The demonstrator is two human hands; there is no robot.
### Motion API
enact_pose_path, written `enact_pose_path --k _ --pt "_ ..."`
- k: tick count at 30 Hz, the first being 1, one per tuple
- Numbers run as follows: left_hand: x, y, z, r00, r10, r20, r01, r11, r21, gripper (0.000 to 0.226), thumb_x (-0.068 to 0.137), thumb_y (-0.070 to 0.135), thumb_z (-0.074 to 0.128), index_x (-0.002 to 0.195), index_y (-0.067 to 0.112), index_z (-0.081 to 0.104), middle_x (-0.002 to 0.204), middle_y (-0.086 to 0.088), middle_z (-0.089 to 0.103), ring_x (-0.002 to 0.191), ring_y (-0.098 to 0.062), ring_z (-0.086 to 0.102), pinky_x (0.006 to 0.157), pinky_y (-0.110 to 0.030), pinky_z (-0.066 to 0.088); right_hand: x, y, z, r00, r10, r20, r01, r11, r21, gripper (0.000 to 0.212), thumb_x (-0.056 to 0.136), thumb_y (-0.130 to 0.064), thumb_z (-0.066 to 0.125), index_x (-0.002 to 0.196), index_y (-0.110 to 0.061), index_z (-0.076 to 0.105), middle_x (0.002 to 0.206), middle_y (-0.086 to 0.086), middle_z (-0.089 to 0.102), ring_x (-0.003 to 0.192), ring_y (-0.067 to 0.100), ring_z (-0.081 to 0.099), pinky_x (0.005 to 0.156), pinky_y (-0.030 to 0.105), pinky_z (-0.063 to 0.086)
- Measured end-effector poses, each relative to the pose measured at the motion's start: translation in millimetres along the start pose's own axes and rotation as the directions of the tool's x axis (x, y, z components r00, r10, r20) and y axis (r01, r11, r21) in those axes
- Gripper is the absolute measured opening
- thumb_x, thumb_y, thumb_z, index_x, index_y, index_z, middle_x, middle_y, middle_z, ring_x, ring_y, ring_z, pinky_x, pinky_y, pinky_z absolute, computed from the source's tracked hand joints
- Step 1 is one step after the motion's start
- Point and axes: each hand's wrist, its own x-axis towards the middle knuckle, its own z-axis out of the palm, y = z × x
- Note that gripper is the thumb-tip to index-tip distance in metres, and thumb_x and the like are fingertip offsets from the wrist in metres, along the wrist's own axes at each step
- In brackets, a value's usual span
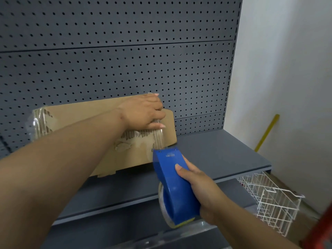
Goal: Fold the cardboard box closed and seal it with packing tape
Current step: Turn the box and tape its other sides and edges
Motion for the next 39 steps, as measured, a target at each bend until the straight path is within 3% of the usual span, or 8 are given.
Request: enact_pose_path --k 5,10,13,17,20,24,31,39 --pt "4.8 -5.7 -2.9 0.997 -0.063 0.046 0.065 0.998 -0.027 0.053 0.09 0.057 0.025 0.083 0.018 0.06 0.086 -0.001 0.058 0.095 -0.022 0.055 0.113 -0.036 0.018 -22.9 24.9 -11.0 0.996 0.089 -0.026 -0.088 0.996 0.025 0.031 0.096 -0.025 0.05 0.123 -0.035 0.06 0.104 0.005 0.075 0.092 0.023 0.071 0.07 0.03 0.055" --pt "14.3 -8.4 -8.9 0.979 -0.205 0.025 0.206 0.973 -0.1 0.046 0.089 0.05 0.037 0.115 0.02 0.061 0.135 -0.008 0.051 0.136 -0.026 0.032 0.113 -0.034 0.004 -25.3 3.0 -19.0 0.998 0.063 -0.006 -0.063 0.998 0.021 0.028 0.096 -0.029 0.05 0.12 -0.038 0.061 0.103 0.003 0.075 0.08 0.019 0.072 0.062 0.027 0.055" --pt "25.3 -4.7 -19.3 0.962 -0.265 -0.059 0.251 0.952 -0.177 0.025 0.091 0.024 0.052 0.112 0.015 0.063 0.13 -0.013 0.052 0.126 -0.031 0.042 0.112 -0.039 0.023 -21.2 -17.5 -20.4 0.999 0.053 0.005 -0.053 0.999 0.01 0.028 0.096 -0.03 0.049 0.121 -0.037 0.059 0.104 0.004 0.075 0.074 0.018 0.071 0.06 0.028 0.055" --pt "22.5 7.4 -19.8 0.961 -0.244 0.133 0.259 0.958 -0.12 0.037 0.088 0.001 0.049 0.12 0.019 0.055 0.117 -0.007 0.057 0.11 -0.027 0.048 0.088 -0.041 0.044 -14.8 -23.2 -18.6 0.996 0.076 -0.043 -0.075 0.997 0.017 0.042 0.095 -0.029 0.054 0.134 -0.042 0.043 0.11 -0.001 0.071 0.076 0.021 0.07 0.071 0.037 0.058" --pt "14.3 12.1 -10.5 0.973 -0.191 0.127 0.205 0.973 -0.11 0.031 0.094 0.027 0.035 0.114 0.018 0.057 0.115 -0.009 0.058 0.111 -0.029 0.047 0.091 -0.038 0.042 -12.6 -20.4 -16.3 0.995 0.064 -0.071 -0.068 0.996 -0.057 0.041 0.096 -0.033 0.052 0.136 -0.04 0.044 0.106 -0.005 0.071 0.082 0.018 0.07 0.07 0.032 0.059" --pt "12.5 11.3 -9.5 0.979 -0.116 0.17 0.141 0.979 -0.148 0.072 0.084 0.07 0.01 0.112 0.023 0.056 0.115 -0.009 0.055 0.108 -0.03 0.048 0.098 -0.042 0.036 -12.5 -23.4 -15.6 0.994 0.02 -0.104 -0.035 0.99 -0.139 0.043 0.092 -0.04 0.054 0.134 -0.04 0.047 0.106 -0.011 0.07 0.089 0.013 0.071 0.073 0.028 0.058" --pt "8.8 14.1 -10.3 0.98 -0.097 0.175 0.128 0.977 -0.173 0.085 0.075 0.08 0.01 0.091 0.018 0.067 0.11 -0.006 0.06 0.122 -0.035 0.044 0.109 -0.053 0.025 -25.8 -19.1 -9.6 0.993 -0.075 -0.091 0.017 0.856 -0.516 0.091 0.072 -0.04 0.077 0.143 -0.05 0.02 0.099 -0.033 0.047 0.088 -0.006 0.053 0.066 0.01 0.043" --pt "7.7 26.8 -9.9 0.99 -0.067 0.126 0.088 0.981 -0.172 0.075 0.084 0.071 0.014 0.088 0.018 0.067 0.089 -0.004 0.065 0.105 -0.029 0.06 0.106 -0.049 0.03 -16.3 -30.2 -7.7 0.987 -0.066 -0.15 -0.065 0.681 -0.729 0.094 0.074 -0.053 0.066 0.15 -0.039 0.011 0.134 -0.007 0.047 0.112 0.016 0.052 0.086 0.027 0.045"
